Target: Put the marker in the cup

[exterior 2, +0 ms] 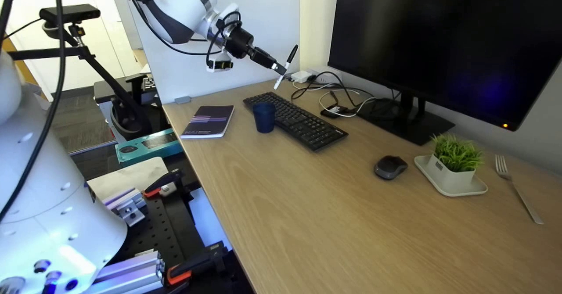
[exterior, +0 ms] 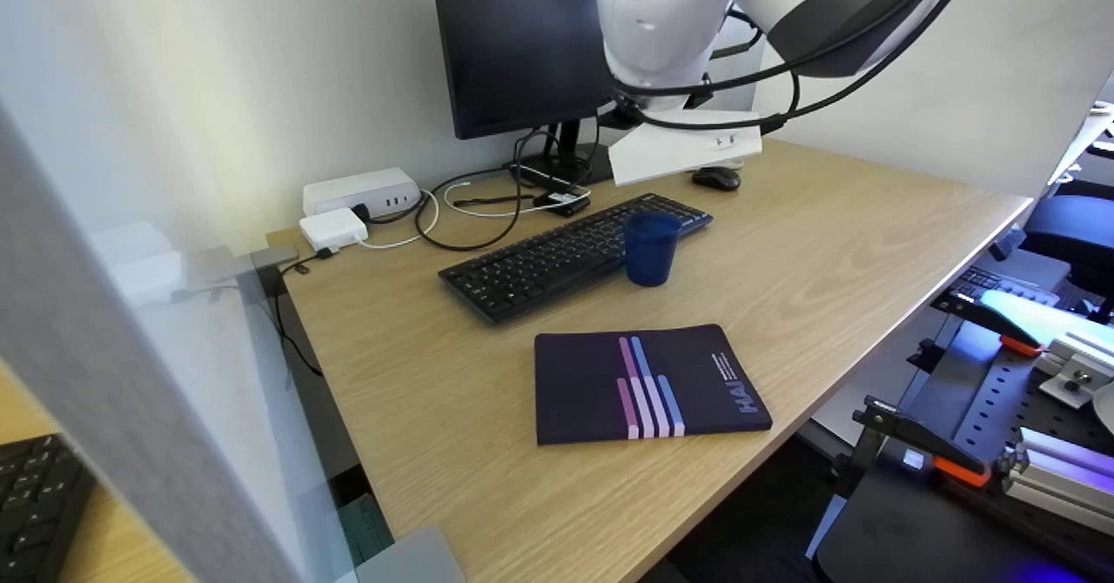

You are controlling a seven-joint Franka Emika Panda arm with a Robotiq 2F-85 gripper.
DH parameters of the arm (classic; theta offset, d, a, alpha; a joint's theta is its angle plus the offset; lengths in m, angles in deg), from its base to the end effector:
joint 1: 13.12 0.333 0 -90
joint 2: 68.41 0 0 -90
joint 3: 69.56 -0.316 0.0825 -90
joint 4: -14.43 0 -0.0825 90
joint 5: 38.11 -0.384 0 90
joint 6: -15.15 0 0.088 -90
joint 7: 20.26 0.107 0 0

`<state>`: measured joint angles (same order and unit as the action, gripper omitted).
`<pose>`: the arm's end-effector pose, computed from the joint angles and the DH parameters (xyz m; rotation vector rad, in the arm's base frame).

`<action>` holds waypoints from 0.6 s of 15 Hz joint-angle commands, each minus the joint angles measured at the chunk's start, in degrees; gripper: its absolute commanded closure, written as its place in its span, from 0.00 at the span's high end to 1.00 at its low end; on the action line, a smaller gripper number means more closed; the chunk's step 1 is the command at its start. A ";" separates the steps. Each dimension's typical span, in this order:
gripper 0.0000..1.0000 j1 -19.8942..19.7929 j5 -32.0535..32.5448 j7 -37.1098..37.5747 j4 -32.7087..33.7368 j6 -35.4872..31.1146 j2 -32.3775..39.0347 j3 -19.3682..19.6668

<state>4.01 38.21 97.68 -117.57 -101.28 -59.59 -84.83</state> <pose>0.4565 0.2252 0.2811 2.2470 -0.6609 1.1098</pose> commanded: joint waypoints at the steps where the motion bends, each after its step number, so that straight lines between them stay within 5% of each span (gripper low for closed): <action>1: 0.03 0.39 -5.67 -3.43 -2.28 1.27 -4.15 -1.47; 9: 0.03 2.11 -11.08 -2.78 -3.64 0.74 -4.23 -3.04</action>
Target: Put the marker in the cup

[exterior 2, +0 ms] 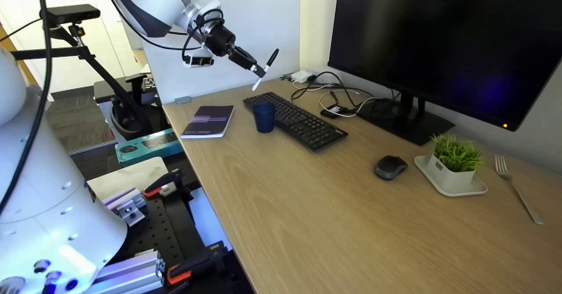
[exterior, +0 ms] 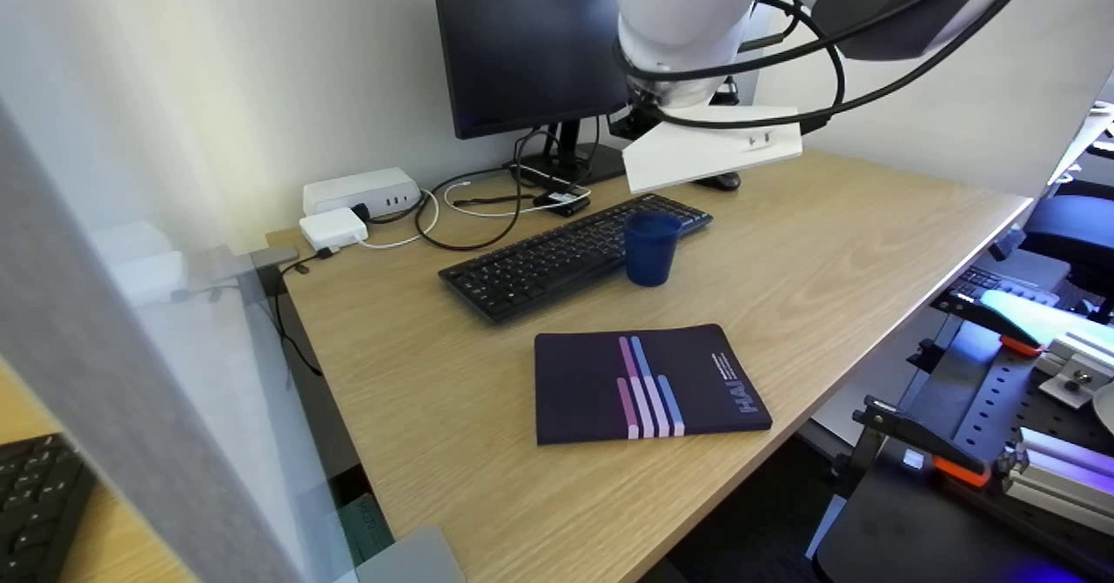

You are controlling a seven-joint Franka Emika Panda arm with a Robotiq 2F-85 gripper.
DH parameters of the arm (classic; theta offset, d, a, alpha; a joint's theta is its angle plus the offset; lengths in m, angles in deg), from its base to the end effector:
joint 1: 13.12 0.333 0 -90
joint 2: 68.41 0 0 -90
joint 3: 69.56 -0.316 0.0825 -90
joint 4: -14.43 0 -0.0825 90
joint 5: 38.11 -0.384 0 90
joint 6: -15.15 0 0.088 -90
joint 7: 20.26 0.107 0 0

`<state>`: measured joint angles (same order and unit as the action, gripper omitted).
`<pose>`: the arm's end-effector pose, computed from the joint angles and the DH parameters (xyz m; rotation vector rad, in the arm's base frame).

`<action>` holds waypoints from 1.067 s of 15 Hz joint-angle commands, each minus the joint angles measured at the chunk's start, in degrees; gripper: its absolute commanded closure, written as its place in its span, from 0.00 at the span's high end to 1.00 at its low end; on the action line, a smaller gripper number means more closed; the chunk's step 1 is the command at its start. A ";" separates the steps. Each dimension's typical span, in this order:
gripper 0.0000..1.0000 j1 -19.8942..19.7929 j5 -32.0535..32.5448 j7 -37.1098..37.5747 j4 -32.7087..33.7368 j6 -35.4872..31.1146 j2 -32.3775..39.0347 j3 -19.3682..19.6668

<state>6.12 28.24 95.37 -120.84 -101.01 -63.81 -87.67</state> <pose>0.4146 0.2512 0.2903 2.3106 -0.7007 1.0046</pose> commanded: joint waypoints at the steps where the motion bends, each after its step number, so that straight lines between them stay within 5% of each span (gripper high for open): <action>1: 0.03 0.03 -0.77 -0.23 -0.45 0.49 0.31 -0.16; 16: 0.03 -0.64 5.73 2.45 4.14 -0.44 9.35 2.15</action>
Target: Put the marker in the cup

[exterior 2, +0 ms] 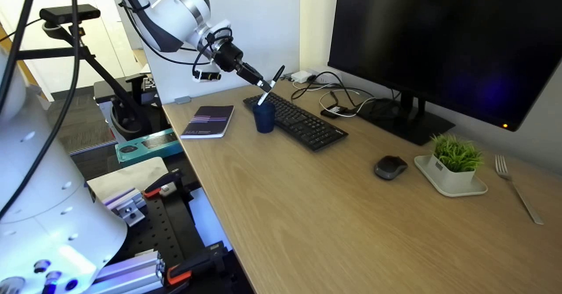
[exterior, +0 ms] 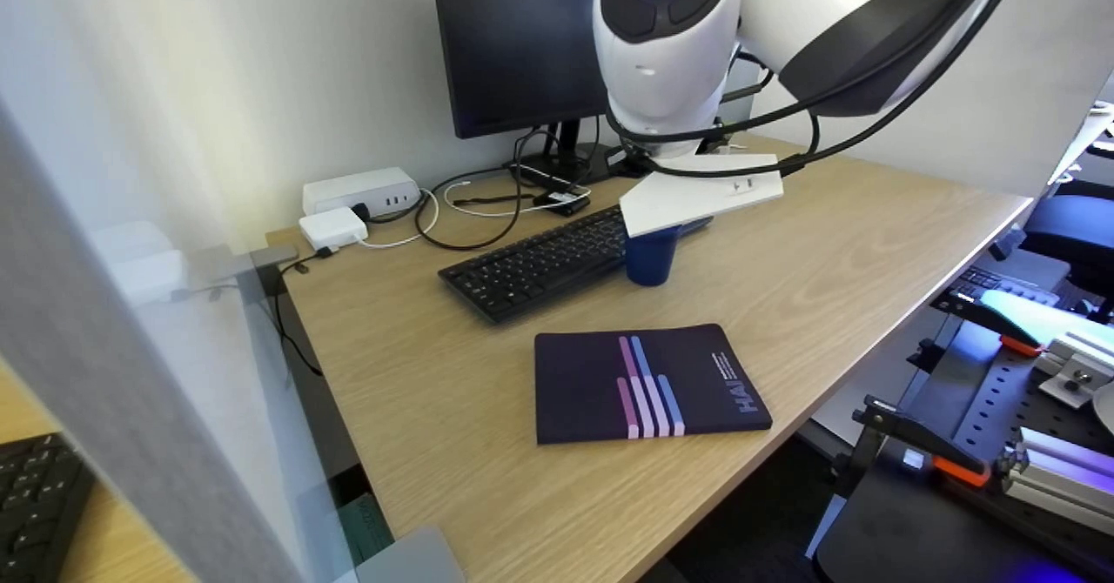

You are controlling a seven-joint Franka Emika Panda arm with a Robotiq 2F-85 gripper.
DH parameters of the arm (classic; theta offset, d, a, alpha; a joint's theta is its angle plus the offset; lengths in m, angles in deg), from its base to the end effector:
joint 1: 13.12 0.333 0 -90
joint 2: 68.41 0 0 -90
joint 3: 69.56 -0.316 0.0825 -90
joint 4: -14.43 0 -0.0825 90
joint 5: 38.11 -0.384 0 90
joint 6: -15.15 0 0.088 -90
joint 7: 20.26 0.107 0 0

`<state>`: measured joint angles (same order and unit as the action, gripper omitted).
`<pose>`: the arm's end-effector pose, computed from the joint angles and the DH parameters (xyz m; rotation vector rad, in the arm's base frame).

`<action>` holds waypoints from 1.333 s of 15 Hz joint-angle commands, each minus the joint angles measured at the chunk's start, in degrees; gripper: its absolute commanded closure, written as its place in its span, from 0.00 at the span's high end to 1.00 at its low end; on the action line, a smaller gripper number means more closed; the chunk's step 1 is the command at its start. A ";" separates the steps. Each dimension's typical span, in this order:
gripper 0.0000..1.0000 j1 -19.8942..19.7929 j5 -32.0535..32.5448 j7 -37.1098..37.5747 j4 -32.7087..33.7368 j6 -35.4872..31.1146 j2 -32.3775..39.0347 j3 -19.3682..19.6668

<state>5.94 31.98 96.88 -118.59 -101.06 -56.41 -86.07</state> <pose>0.4293 0.2437 0.2441 2.2937 -0.6515 0.9550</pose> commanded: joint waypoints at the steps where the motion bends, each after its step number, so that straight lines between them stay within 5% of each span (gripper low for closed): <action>1: 0.03 -0.53 2.56 1.04 2.47 -0.48 2.60 0.79; 20: 0.03 0.75 1.94 3.24 5.11 -0.52 7.03 0.01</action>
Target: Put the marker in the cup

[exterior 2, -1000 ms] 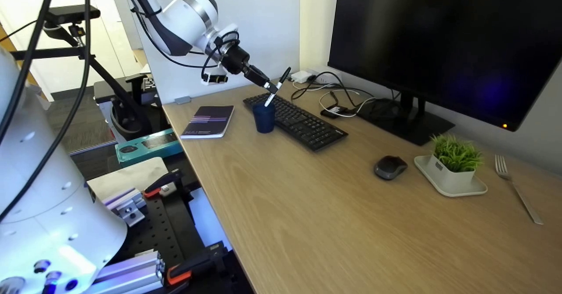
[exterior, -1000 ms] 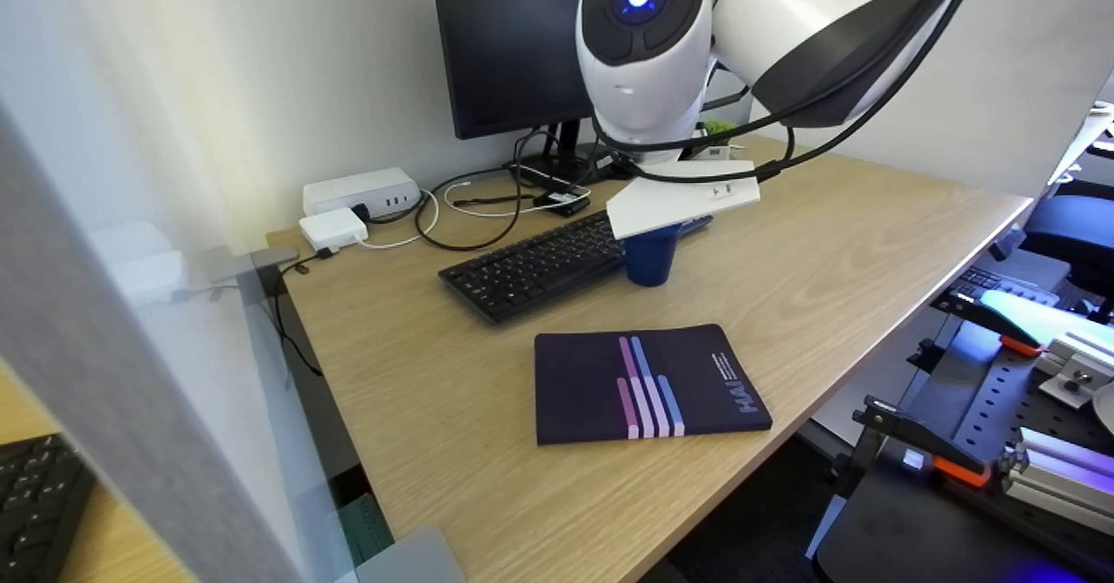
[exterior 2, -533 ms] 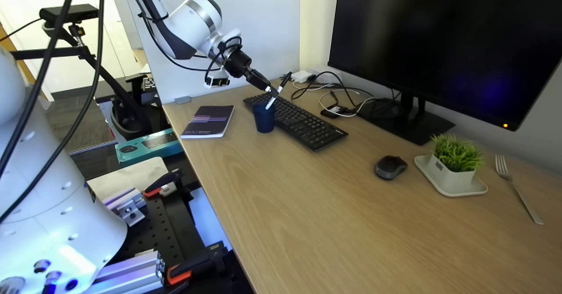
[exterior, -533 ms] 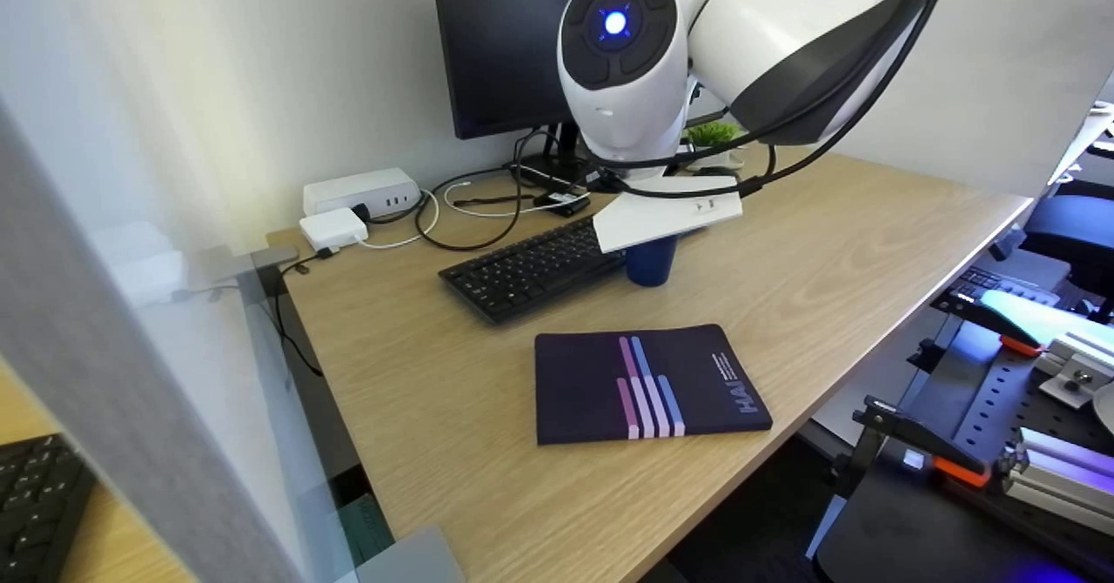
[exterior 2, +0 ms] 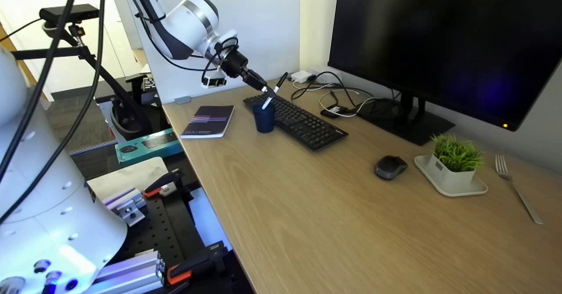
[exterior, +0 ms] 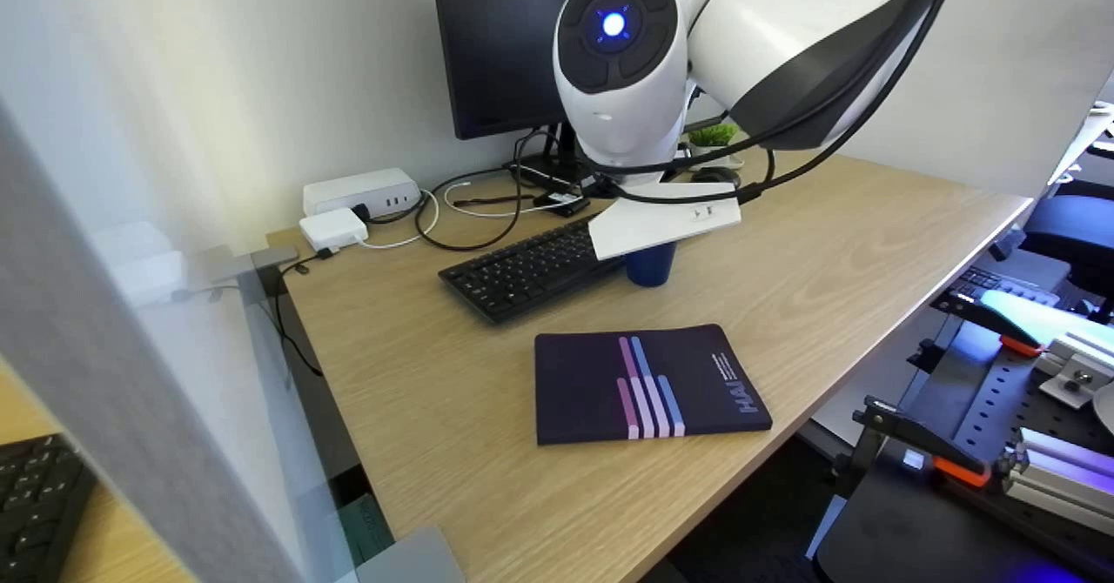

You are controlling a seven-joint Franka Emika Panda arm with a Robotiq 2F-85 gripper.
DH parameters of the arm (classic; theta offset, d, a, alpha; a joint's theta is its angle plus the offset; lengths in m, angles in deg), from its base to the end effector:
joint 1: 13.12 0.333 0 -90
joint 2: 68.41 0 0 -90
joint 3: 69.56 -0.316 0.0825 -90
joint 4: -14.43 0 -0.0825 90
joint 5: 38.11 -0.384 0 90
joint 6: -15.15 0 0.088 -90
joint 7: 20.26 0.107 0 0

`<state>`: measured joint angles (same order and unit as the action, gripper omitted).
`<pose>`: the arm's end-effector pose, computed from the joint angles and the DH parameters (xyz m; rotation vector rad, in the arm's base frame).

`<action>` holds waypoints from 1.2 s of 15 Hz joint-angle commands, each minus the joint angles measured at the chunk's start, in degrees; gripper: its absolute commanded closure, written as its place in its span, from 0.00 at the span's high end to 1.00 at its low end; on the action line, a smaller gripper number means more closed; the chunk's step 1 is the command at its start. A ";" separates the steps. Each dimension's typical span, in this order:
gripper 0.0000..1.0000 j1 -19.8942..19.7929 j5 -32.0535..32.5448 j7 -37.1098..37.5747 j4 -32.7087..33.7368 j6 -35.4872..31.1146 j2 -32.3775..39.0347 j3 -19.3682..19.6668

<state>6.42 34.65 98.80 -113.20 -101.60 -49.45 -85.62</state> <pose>0.4504 0.2601 0.2169 2.3161 -0.6429 0.9619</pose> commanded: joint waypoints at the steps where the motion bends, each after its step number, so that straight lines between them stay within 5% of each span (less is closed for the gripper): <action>1: 0.03 0.47 -0.99 1.59 -0.54 0.05 -0.03 -0.66; 17: 0.03 1.65 -3.18 5.80 -3.94 -0.30 -0.13 -1.88; 18: 0.38 1.62 -3.43 5.23 -3.96 -0.36 -0.16 -1.93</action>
<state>8.28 32.39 103.74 -116.88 -101.59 -49.38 -87.32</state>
